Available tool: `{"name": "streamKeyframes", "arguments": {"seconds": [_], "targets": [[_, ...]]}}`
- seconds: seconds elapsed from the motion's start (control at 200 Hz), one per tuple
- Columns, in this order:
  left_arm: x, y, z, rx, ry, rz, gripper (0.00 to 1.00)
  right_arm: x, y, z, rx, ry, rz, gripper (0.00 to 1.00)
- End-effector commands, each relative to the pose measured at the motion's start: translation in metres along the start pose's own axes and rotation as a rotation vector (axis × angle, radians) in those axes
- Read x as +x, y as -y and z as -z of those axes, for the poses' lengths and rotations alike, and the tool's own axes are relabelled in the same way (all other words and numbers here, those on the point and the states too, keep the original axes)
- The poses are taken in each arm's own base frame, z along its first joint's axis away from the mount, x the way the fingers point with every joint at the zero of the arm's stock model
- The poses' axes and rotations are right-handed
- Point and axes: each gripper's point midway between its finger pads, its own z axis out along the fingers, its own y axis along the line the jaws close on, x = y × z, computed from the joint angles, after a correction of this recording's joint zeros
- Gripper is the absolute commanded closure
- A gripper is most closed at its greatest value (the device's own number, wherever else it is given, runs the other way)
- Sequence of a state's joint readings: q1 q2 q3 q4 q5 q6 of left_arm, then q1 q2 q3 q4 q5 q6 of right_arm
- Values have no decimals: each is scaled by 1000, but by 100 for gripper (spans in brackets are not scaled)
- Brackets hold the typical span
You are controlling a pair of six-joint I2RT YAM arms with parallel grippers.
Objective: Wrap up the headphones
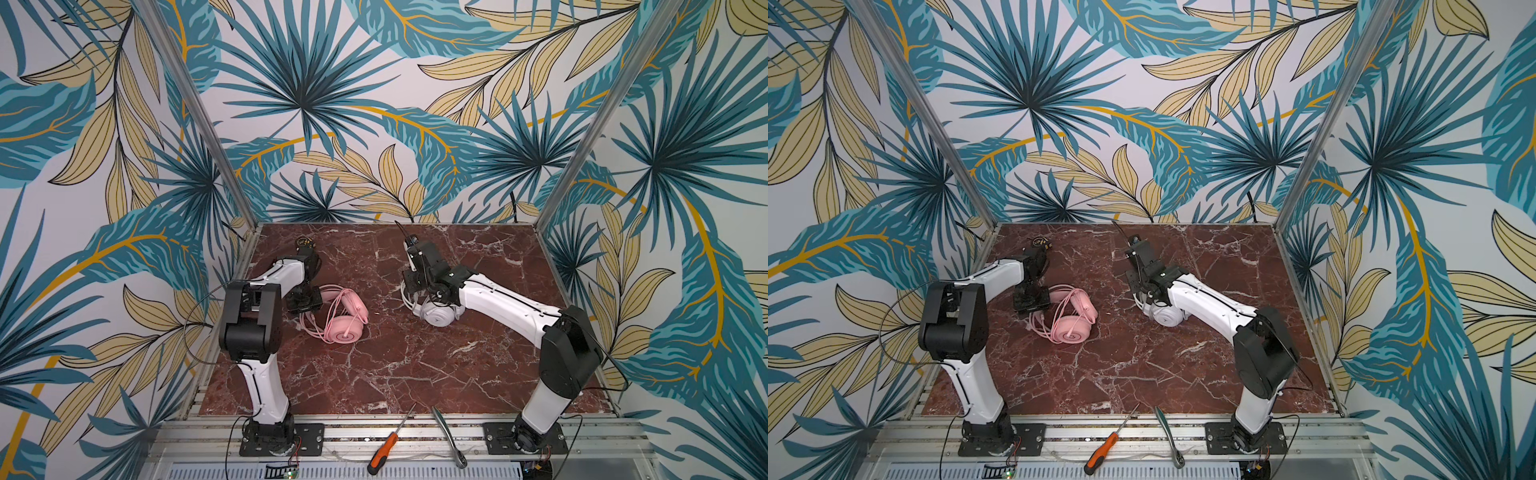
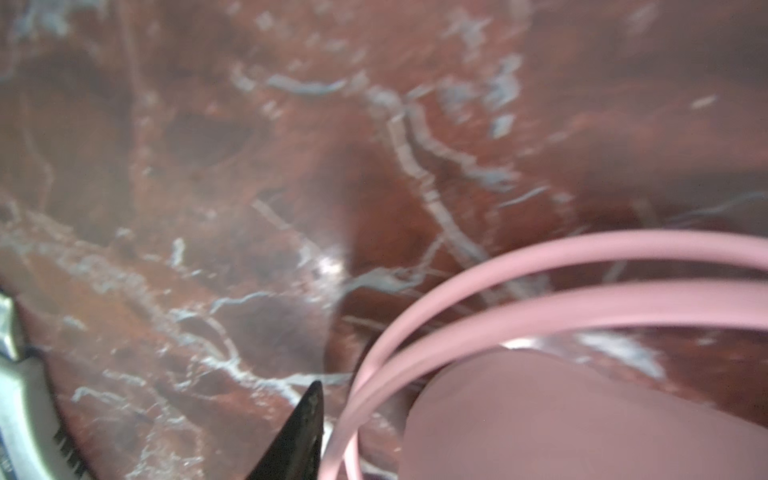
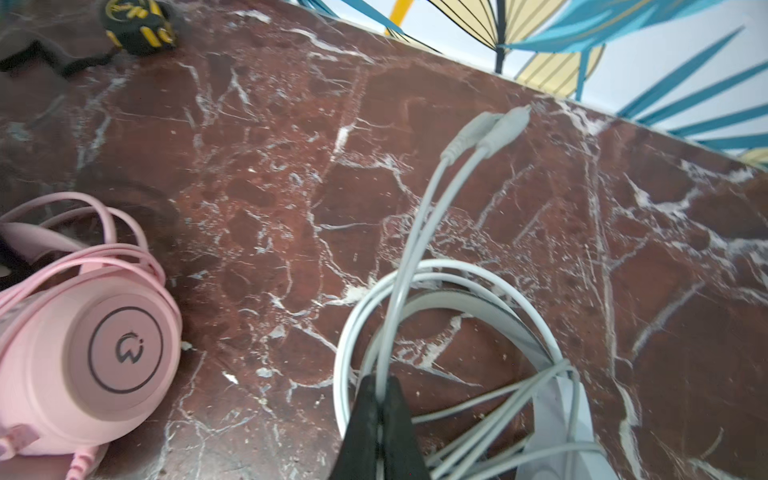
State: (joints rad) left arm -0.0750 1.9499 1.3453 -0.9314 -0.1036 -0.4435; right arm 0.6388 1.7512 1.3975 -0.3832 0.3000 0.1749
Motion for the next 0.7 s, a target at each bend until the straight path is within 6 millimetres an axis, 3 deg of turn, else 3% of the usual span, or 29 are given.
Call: {"name": "streamKeyframes", "arguments": {"seconds": [0.0,0.16,0.431,0.696], "targets": [[-3,36,-9,78,-9,-11,54,36,24,-16,90,-143,-49,100],[-7,59,-11,97,-8,-39,54,51,51,-22,192,-194,-142,100],[-22,75,-7,120,21,-83,54,67,90,-31,315,-248,-308,100],[-34,85,-7,138,36,-107,53,88,100,-53,311,-397,-254,100]]}}
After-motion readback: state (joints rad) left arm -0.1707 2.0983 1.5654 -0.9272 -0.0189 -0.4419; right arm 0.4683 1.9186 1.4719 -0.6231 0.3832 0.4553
